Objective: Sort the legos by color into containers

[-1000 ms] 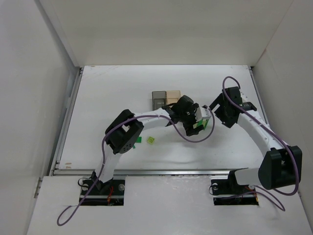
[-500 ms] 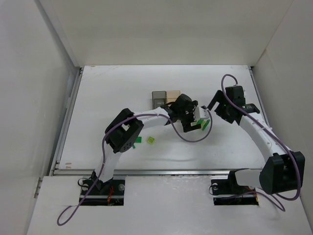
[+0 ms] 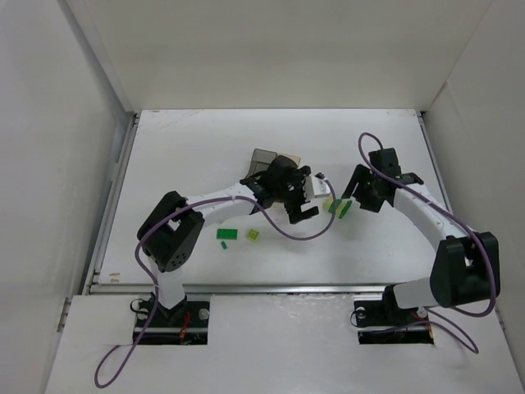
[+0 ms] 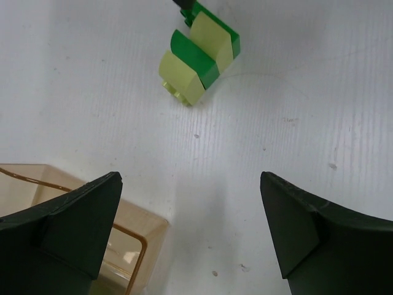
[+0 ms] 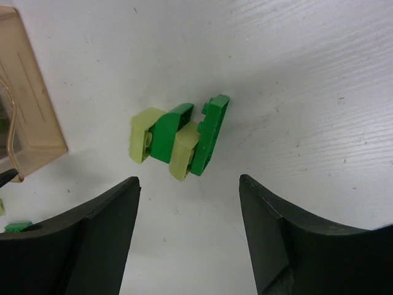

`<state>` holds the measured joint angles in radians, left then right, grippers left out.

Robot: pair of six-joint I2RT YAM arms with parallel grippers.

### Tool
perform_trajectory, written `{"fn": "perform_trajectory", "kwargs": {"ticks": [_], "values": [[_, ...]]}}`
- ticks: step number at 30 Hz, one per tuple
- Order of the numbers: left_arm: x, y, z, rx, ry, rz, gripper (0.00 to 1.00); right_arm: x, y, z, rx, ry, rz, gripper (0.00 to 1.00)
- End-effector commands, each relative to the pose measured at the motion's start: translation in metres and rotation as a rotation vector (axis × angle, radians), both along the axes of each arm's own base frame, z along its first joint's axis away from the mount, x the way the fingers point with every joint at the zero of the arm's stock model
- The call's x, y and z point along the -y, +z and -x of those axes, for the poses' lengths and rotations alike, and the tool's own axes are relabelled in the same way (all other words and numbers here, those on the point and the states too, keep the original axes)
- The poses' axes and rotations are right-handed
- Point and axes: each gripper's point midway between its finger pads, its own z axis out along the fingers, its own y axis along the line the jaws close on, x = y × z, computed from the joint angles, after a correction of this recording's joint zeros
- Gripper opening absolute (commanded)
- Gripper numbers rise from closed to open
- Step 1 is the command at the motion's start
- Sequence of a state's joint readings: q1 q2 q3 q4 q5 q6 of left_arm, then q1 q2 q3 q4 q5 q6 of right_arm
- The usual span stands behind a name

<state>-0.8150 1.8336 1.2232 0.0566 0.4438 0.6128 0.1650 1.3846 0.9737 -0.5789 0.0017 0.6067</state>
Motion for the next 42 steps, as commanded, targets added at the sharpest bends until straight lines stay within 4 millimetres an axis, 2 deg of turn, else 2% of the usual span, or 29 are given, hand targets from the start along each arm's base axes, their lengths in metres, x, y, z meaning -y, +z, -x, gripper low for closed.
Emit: {"fn": "perform_trajectory", "kwargs": {"ticks": [1,3,5,8,13,14,15,16,19,20,22,23,24,26,29,31,34,36,37,39,42], "values": [[0.009,0.026,0.009,-0.024,-0.014,0.088,0.93,-0.013,-0.004,-0.007,0.029,0.031,-0.053,0.71],[0.014,0.036,0.007,-0.017,-0.017,0.115,0.93,-0.015,-0.006,-0.009,0.023,0.030,-0.066,0.77],[0.020,0.044,0.004,-0.017,-0.028,0.126,0.93,-0.015,-0.022,-0.005,-0.024,0.028,-0.059,0.81],[0.019,0.040,0.004,-0.022,-0.033,0.110,0.93,-0.018,-0.033,-0.010,-0.043,0.034,-0.067,0.81],[0.018,0.047,0.005,-0.008,-0.038,0.115,0.93,-0.019,-0.050,-0.008,-0.074,0.039,-0.071,0.72],[0.016,0.043,0.007,-0.022,-0.033,0.110,0.93,-0.019,-0.054,-0.005,-0.079,0.039,-0.070,0.72],[0.014,0.048,0.004,-0.016,-0.024,0.116,0.93,-0.020,-0.052,-0.011,-0.057,0.039,-0.074,0.70],[0.013,0.052,0.004,-0.019,-0.018,0.125,0.93,-0.020,-0.058,-0.006,-0.079,0.043,-0.078,0.66],[-0.001,0.055,-0.005,-0.009,0.017,0.103,0.92,-0.021,-0.064,-0.009,-0.080,0.043,-0.078,0.63],[-0.005,0.050,-0.004,-0.008,0.021,0.077,0.89,-0.021,-0.063,-0.012,-0.066,0.052,-0.075,0.62],[-0.021,0.051,-0.020,0.037,0.056,0.036,0.85,-0.021,-0.067,-0.011,-0.078,0.060,-0.068,0.58],[-0.024,0.048,-0.020,0.073,0.019,0.005,0.83,-0.021,-0.067,-0.011,-0.078,0.060,-0.068,0.55],[-0.035,0.039,-0.020,0.074,0.015,-0.046,0.79,-0.018,-0.068,-0.012,-0.076,0.053,-0.056,0.53],[-0.047,0.037,-0.024,0.119,-0.004,-0.101,0.77,-0.016,-0.072,-0.009,-0.093,0.056,-0.039,0.48],[-0.068,0.032,-0.033,0.176,-0.032,-0.185,0.77,-0.015,-0.073,-0.009,-0.099,0.076,-0.026,0.37],[-0.075,0.027,-0.039,0.201,-0.047,-0.217,0.77,-0.015,-0.074,-0.011,-0.098,0.084,-0.022,0.26],[-0.079,0.016,-0.044,0.211,-0.063,-0.239,0.76,-0.015,-0.074,-0.014,-0.094,0.099,-0.013,0.18],[-0.074,0.008,-0.044,0.202,-0.096,-0.239,0.74,-0.016,-0.073,-0.014,-0.102,0.112,-0.015,0.13],[-0.073,0.005,-0.042,0.191,-0.104,-0.237,0.70,-0.015,-0.077,-0.011,-0.120,0.121,-0.008,0.07],[-0.070,-0.001,-0.046,0.177,-0.100,-0.240,0.66,-0.017,-0.074,-0.014,-0.109,0.136,-0.013,0.02],[-0.070,-0.010,-0.048,0.171,-0.096,-0.253,0.54,-0.017,-0.064,-0.016,-0.076,0.156,-0.004,0.00]]}}
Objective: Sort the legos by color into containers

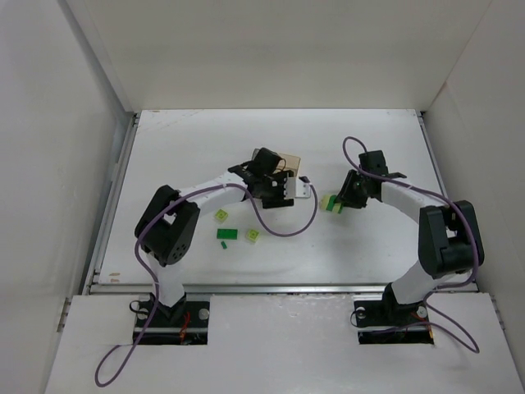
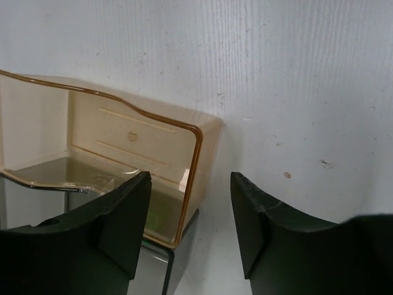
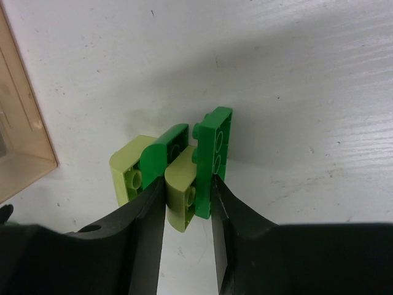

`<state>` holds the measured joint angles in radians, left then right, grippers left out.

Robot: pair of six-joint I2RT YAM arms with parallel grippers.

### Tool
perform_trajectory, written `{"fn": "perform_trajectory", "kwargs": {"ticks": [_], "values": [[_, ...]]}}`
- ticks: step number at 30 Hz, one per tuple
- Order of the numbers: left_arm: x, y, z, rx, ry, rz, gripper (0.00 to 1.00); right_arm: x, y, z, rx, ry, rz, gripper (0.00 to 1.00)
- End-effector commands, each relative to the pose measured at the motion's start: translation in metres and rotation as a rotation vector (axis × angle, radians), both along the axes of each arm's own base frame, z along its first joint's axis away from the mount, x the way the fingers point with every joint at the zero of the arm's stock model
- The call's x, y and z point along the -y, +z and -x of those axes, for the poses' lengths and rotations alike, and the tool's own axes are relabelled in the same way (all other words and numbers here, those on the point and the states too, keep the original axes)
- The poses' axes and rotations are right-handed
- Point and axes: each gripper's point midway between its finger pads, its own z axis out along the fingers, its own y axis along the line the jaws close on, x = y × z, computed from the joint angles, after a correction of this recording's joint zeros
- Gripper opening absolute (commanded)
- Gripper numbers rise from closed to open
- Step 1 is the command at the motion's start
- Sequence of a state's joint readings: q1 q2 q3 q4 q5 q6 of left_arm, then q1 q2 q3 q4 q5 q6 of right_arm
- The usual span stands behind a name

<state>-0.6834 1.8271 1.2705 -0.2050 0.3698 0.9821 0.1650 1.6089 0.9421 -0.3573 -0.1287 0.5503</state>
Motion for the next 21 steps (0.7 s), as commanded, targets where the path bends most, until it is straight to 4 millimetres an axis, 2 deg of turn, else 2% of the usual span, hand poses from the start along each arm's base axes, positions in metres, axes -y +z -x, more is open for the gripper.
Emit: {"fn": "perform_trajectory", "kwargs": {"ticks": [1,6,7,12,16,21], "values": [[0.011,0.005,-0.009,0.020,-0.027,0.019,0.50,0.009,-0.002,0.010,-0.017,0.050,0.074,0.00],[0.020,0.002,-0.009,-0.048,0.019,0.056,0.24,0.006,0.016,0.006,0.040,0.084,0.065,0.00],[0.024,0.003,-0.013,-0.053,0.037,0.071,0.16,0.006,0.019,0.005,0.052,0.095,0.070,0.00],[0.035,0.006,-0.022,-0.121,0.162,0.138,0.00,0.002,0.028,0.006,0.081,0.139,0.057,0.00],[0.045,0.019,-0.035,-0.144,0.273,0.215,0.00,0.001,0.040,0.005,0.114,0.162,0.055,0.00],[0.047,0.016,-0.033,-0.113,0.231,0.199,0.00,0.000,0.055,0.002,0.160,0.161,0.051,0.00]]}}
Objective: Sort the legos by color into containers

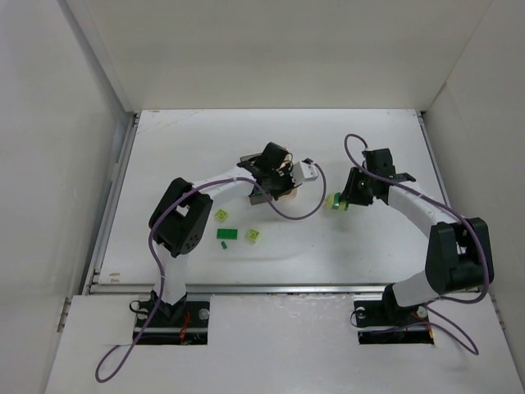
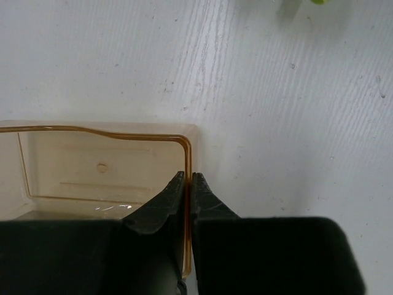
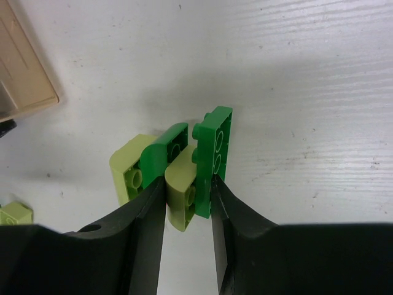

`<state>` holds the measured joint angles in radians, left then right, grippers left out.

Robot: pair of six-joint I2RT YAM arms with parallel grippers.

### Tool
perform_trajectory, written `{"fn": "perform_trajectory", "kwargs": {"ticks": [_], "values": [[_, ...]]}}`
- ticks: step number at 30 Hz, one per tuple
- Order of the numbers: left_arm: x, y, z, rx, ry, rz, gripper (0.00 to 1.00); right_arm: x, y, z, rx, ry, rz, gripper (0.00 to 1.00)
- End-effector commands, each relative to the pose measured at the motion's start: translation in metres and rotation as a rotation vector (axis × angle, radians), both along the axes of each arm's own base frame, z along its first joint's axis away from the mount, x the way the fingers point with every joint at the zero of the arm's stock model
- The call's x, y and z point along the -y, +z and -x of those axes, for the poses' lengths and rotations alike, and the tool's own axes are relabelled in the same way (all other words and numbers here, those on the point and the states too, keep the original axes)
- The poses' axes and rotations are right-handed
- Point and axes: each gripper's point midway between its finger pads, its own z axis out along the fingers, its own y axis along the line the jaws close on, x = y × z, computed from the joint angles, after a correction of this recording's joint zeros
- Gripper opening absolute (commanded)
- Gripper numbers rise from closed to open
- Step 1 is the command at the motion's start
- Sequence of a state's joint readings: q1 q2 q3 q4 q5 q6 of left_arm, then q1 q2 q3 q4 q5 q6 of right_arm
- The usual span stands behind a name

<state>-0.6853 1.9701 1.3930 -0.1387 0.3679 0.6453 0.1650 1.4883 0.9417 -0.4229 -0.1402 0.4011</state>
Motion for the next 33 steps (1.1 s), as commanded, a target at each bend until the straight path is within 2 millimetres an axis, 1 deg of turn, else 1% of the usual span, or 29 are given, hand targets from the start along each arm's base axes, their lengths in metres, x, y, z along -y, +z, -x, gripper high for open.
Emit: {"fn": "perform_trajectory", "kwargs": {"ticks": [1,2,3,5,6,7,8,9,10,11,12,13,15,16,17,19,20,22,24,25,26,27,28,29,30,31,32,33], "values": [[0.015,0.027,-0.012,0.078,-0.015,0.062,0.00,-0.006,0.024,-0.008,0.072,0.038,-0.018,0.00],[0.018,0.028,-0.010,0.105,-0.052,0.050,0.00,-0.006,0.024,-0.008,0.072,0.038,-0.018,0.00],[0.016,0.021,-0.005,0.094,-0.075,0.033,0.00,-0.006,0.024,-0.008,0.072,0.038,-0.018,0.00],[0.011,0.018,0.001,0.100,-0.120,0.009,0.00,-0.007,0.025,-0.005,0.075,0.051,-0.020,0.00],[0.009,0.011,0.009,0.104,-0.171,-0.030,0.00,-0.007,0.029,-0.005,0.087,0.051,-0.022,0.00],[0.007,0.012,0.014,0.103,-0.196,-0.032,0.00,-0.008,0.026,-0.002,0.077,0.057,-0.028,0.00],[0.008,0.015,0.018,0.106,-0.227,-0.027,0.00,-0.008,0.030,-0.002,0.089,0.057,-0.030,0.00],[0.005,0.009,0.024,0.096,-0.257,-0.042,0.00,-0.008,0.030,-0.002,0.089,0.057,-0.030,0.00],[0.001,0.010,0.026,0.115,-0.295,-0.063,0.00,-0.008,0.027,0.000,0.080,0.057,-0.028,0.00],[-0.002,0.005,0.032,0.108,-0.314,-0.070,0.00,-0.008,0.030,0.000,0.089,0.057,-0.030,0.00],[0.001,0.005,0.035,0.116,-0.332,-0.072,0.00,-0.008,0.030,0.000,0.089,0.057,-0.030,0.00],[-0.002,0.000,0.038,0.105,-0.340,-0.084,0.00,-0.010,0.030,0.001,0.088,0.064,-0.039,0.00],[-0.002,0.000,0.039,0.105,-0.340,-0.084,0.01,-0.011,0.030,0.001,0.087,0.070,-0.046,0.00],[-0.002,0.000,0.039,0.096,-0.331,-0.081,0.15,-0.013,0.031,0.002,0.085,0.076,-0.055,0.00],[-0.002,0.003,0.036,0.101,-0.318,-0.081,0.22,-0.013,0.032,0.000,0.097,0.083,-0.051,0.00],[-0.002,0.003,0.037,0.091,-0.307,-0.078,0.41,-0.015,0.035,0.001,0.105,0.091,-0.062,0.00],[0.000,0.004,0.035,0.099,-0.306,-0.073,0.53,-0.016,0.036,0.001,0.106,0.104,-0.064,0.00],[0.000,0.004,0.036,0.092,-0.299,-0.070,0.66,-0.016,0.041,0.004,0.117,0.104,-0.065,0.00],[0.002,0.010,0.033,0.110,-0.297,-0.059,0.73,-0.013,0.042,0.005,0.119,0.104,-0.050,0.00],[0.003,0.016,0.032,0.128,-0.296,-0.047,0.76,-0.013,0.045,0.008,0.121,0.104,-0.051,0.00],[0.004,0.022,0.032,0.129,-0.283,-0.036,0.76,-0.012,0.045,0.008,0.123,0.111,-0.045,0.00],[0.005,0.023,0.031,0.127,-0.272,-0.026,0.77,-0.012,0.052,0.008,0.137,0.111,-0.047,0.00],[0.007,0.035,0.032,0.142,-0.279,-0.003,0.78,-0.012,0.056,0.011,0.143,0.111,-0.048,0.00],[0.009,0.040,0.035,0.139,-0.282,0.015,0.78,-0.012,0.060,0.011,0.155,0.111,-0.049,0.00],[0.011,0.050,0.034,0.153,-0.287,0.033,0.80,-0.011,0.062,0.013,0.157,0.111,-0.049,0.00],[0.011,0.055,0.037,0.152,-0.293,0.041,0.82,-0.011,0.067,0.014,0.170,0.112,-0.051,0.00],[0.012,0.068,0.042,0.160,-0.307,0.067,0.86,-0.011,0.077,0.015,0.195,0.112,-0.054,0.00],[0.013,0.077,0.044,0.170,-0.315,0.085,0.87,-0.013,0.079,0.018,0.191,0.108,-0.053,0.00]]}}
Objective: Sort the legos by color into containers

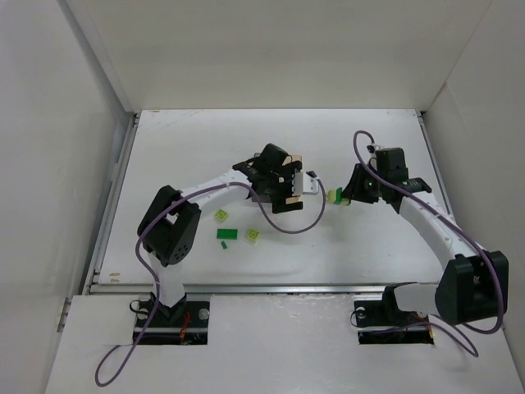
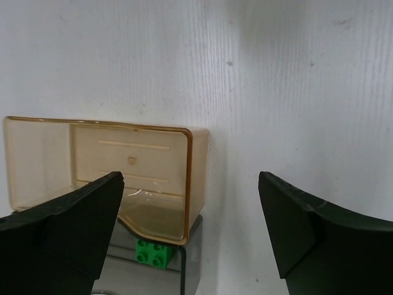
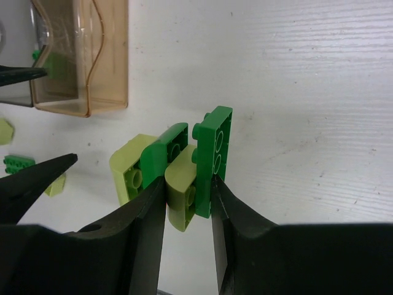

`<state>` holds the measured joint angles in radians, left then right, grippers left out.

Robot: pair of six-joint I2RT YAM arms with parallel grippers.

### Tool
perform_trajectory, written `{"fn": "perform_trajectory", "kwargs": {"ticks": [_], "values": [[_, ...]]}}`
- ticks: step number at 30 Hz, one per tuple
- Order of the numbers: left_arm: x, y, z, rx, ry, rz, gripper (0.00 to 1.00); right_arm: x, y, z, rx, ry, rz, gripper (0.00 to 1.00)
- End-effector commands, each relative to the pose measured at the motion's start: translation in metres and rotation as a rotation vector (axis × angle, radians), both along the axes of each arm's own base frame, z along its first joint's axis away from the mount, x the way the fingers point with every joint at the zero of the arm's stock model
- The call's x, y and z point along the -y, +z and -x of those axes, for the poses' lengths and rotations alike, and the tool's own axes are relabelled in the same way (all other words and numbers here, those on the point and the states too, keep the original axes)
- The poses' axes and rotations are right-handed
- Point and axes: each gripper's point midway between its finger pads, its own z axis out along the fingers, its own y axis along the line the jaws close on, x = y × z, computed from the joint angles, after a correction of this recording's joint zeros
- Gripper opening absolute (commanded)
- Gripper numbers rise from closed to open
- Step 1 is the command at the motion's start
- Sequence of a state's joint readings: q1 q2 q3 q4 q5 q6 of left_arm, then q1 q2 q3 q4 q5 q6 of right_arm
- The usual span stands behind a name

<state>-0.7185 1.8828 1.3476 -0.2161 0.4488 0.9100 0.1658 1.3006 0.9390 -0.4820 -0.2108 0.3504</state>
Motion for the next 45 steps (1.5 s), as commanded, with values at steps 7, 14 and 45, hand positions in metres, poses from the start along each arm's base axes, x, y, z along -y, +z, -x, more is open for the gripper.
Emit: {"fn": "perform_trajectory", "kwargs": {"ticks": [7,14,45], "values": [[0.030,0.123,0.054,0.068,-0.154,0.298,1.00,-0.033,0.063,0.024,0.134,0.064,-0.113,0.00],[0.049,0.130,0.075,0.038,-0.182,0.326,1.00,-0.045,0.077,0.039,0.161,0.075,-0.146,0.00],[0.056,0.125,0.089,0.029,-0.140,0.294,0.23,-0.064,0.086,0.057,0.176,0.084,-0.178,0.00]]}}
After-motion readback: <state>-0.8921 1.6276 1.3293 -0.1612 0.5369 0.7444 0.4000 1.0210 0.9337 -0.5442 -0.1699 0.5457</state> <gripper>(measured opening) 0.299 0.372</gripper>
